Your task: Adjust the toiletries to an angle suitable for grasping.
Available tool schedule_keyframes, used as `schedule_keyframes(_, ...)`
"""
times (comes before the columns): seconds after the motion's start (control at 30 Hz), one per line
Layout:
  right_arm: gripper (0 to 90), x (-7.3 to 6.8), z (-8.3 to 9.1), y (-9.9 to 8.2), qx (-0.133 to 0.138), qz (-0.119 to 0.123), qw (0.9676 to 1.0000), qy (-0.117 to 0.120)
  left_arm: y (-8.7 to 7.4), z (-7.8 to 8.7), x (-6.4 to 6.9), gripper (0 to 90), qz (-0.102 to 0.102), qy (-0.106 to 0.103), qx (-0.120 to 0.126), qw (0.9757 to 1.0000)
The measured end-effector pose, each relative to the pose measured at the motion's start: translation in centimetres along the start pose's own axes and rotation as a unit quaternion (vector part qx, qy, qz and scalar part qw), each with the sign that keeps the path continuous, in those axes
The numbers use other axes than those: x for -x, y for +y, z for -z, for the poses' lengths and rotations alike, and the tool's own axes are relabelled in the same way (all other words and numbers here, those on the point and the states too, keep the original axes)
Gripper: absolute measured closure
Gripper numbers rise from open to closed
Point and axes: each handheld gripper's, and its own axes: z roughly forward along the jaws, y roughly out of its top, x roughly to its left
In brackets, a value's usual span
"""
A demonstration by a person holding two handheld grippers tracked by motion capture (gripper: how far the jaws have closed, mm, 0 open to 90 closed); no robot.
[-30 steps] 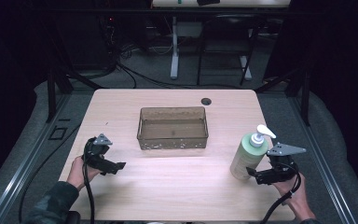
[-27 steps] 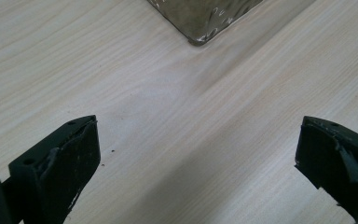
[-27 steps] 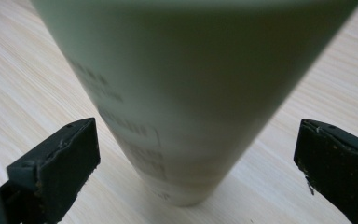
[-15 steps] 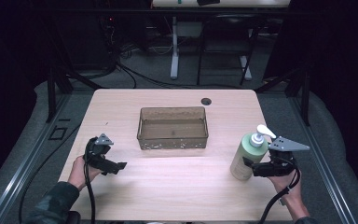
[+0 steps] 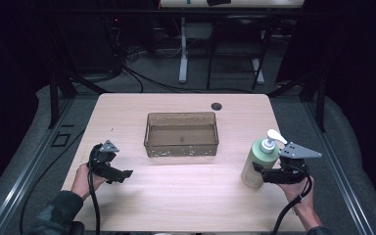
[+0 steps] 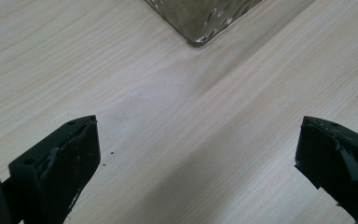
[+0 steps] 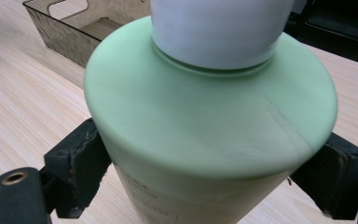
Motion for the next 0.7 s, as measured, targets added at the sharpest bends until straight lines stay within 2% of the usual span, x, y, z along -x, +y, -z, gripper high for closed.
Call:
schedule_keyframes(0.27, 12.0, -0.3, -0.3, 0.1, 0.002, 0.000, 1.0000, 0.004, 0.0, 0.1, 0.0, 0.1, 0.000, 0.002, 0.001, 1.0000)
schedule_keyframes(0.7, 12.0, -1.5, -1.1, 0.7, 0.003, 0.014, 0.9997, 0.022, -0.1, 0.1, -0.1, 0.1, 0.003, 0.004, 0.001, 1.0000)
